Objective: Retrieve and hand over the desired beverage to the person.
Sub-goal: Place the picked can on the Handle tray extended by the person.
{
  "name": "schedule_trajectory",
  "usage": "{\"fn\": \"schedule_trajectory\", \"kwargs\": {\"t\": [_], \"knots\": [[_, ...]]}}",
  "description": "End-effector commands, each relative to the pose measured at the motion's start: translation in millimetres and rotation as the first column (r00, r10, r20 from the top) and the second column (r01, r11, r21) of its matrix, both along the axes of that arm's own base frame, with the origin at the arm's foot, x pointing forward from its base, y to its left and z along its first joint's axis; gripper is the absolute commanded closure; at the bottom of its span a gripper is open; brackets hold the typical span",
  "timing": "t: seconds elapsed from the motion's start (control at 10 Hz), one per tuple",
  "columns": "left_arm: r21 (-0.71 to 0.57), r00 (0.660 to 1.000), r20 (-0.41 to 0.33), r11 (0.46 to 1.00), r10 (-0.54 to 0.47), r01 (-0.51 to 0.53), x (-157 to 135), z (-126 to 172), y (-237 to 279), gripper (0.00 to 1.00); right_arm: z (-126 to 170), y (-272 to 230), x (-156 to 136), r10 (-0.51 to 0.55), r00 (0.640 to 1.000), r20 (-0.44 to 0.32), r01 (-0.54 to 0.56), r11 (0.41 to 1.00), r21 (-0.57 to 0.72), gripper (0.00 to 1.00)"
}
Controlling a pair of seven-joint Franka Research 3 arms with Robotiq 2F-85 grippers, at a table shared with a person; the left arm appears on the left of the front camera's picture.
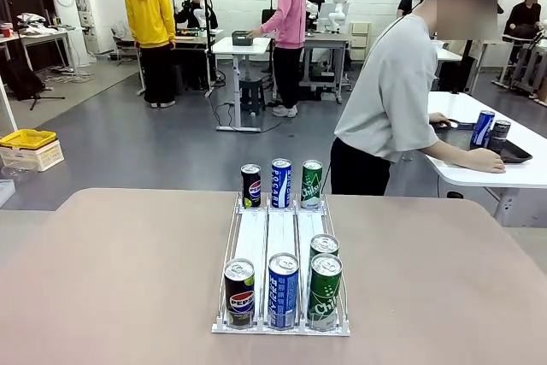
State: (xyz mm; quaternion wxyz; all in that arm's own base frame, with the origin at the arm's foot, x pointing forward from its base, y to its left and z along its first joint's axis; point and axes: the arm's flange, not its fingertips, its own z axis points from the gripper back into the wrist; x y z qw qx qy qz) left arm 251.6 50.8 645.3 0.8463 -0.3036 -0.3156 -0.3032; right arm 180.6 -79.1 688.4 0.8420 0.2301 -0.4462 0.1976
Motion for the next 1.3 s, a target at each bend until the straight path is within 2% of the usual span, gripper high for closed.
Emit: {"fn": "schedule_trajectory", "kwargs": {"t": [0.0, 1.2], "knots": [[-0.001, 1.0, -0.006, 1.0, -0.005, 0.005, 0.9, 1.5, 1.1, 0.0, -1.6, 1.6, 1.3, 0.014, 1.0, -0.001, -0.014, 1.0, 0.005, 0.0], [-0.001, 1.0, -0.006, 1.0, -0.005, 0.005, 0.9, 1.5, 1.1, 0.0, -1.6, 1.6, 1.3, 0.014, 1.0, -0.001, -0.014, 1.0, 0.005, 0.0]]}}
